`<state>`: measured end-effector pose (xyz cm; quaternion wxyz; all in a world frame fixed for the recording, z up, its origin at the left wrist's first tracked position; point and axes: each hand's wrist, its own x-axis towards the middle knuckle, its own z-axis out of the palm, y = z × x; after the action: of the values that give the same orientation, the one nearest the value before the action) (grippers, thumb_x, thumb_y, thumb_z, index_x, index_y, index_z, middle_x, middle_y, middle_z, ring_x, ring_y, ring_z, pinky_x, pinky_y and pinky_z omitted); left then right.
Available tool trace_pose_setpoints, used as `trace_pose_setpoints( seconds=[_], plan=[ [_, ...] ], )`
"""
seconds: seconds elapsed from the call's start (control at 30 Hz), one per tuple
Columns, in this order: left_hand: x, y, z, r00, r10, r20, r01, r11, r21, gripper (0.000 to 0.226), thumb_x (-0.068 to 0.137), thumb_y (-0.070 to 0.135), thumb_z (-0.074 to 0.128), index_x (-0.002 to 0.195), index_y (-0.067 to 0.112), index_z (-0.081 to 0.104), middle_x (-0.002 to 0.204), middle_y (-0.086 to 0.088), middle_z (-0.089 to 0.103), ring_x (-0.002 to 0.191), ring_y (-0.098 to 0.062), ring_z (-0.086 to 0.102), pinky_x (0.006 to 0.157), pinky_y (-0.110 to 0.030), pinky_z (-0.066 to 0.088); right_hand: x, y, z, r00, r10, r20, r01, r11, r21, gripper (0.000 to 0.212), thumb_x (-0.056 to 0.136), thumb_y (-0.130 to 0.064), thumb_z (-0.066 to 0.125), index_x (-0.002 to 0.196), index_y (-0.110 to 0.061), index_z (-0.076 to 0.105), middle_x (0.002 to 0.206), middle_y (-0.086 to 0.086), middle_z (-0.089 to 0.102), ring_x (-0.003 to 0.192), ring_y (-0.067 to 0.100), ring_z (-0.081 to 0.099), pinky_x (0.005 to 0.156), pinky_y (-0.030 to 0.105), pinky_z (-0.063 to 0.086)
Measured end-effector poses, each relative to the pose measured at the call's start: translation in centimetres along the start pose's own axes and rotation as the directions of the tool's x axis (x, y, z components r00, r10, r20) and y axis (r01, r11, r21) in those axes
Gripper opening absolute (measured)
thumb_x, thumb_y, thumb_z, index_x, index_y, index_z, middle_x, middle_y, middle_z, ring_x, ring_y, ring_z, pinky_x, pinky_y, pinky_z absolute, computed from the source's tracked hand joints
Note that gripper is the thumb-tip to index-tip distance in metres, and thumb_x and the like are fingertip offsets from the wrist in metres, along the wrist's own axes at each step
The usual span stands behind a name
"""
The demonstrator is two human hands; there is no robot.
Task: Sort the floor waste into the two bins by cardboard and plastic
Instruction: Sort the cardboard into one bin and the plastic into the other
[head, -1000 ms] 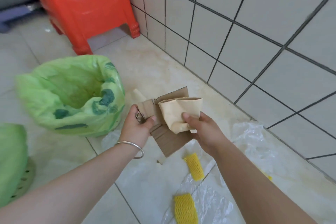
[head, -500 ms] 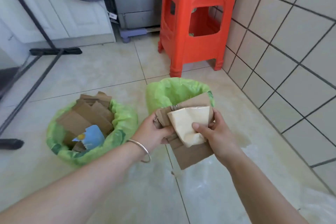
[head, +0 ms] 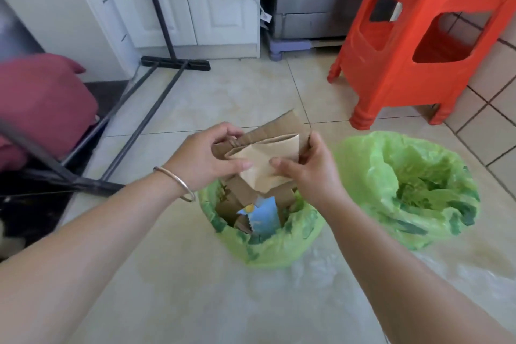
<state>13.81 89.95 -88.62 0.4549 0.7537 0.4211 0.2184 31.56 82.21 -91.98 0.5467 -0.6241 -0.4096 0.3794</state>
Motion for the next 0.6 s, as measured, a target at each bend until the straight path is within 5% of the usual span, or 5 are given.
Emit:
trace_pose_setpoints(
  seconds=[0.07,0.2,0.27,0.37,0.6],
  plan=[
    [-0.6,-2.2,-0.1,0.999,-0.022,0.049,0.014,0.988,0.152,0.039,0.062,0.028,0.084,0.090,0.034,0.058,0.070,0.016,0.061,0.067,-0.009,0.061,0.073,-0.016,0.047,-0.2,1.8,1.3,0.998,0.054,0.018,-0.052,0.994,-0.099,0.034,0.067,0.001,0.078,0.078,-0.017,0.050,0.072,-0.004,0.062,0.067,0.012,0.062,0.064,0.035,0.056],
    [-1.2,-5.0,1.6,0.990,-0.059,0.125,0.001,0.906,0.423,0.040,0.071,0.029,0.079,0.107,0.024,0.061,0.092,0.006,0.067,0.086,-0.014,0.062,0.072,-0.020,0.044,-0.7,3.9,2.1,0.993,0.098,0.061,-0.070,0.931,-0.358,0.032,0.071,-0.007,0.076,0.076,-0.026,0.050,0.072,-0.009,0.061,0.062,0.009,0.057,0.049,0.017,0.046],
    [-1.3,-6.2,2.6,0.984,-0.094,0.155,-0.009,0.828,0.560,0.044,0.075,0.036,0.074,0.112,0.020,0.058,0.103,-0.001,0.067,0.097,-0.022,0.062,0.074,-0.026,0.044,-0.9,4.8,2.2,0.989,0.120,0.089,-0.062,0.869,-0.491,0.030,0.074,-0.011,0.073,0.077,-0.027,0.049,0.069,-0.010,0.056,0.060,0.009,0.052,0.047,0.019,0.041],
    [-0.9,-7.5,3.9,0.973,-0.117,0.197,-0.051,0.727,0.685,0.040,0.079,0.043,0.069,0.108,0.019,0.054,0.107,-0.003,0.066,0.099,-0.027,0.061,0.075,-0.032,0.045,-0.9,6.0,2.1,0.986,0.156,0.062,-0.062,0.682,-0.728,0.029,0.076,-0.021,0.072,0.097,-0.014,0.054,0.077,0.002,0.059,0.071,0.023,0.056,0.056,0.033,0.042],
    [1.0,-8.3,5.6,0.953,-0.195,0.230,-0.124,0.442,0.889,0.026,0.086,0.035,0.061,0.102,0.015,0.056,0.108,-0.008,0.064,0.100,-0.031,0.062,0.066,-0.031,0.039,-0.9,7.4,3.4,0.980,0.186,0.064,0.004,0.305,-0.952,0.028,0.081,-0.033,0.066,0.096,-0.012,0.057,0.084,0.007,0.051,0.096,0.025,0.053,0.065,0.029,0.035]
  ],
)
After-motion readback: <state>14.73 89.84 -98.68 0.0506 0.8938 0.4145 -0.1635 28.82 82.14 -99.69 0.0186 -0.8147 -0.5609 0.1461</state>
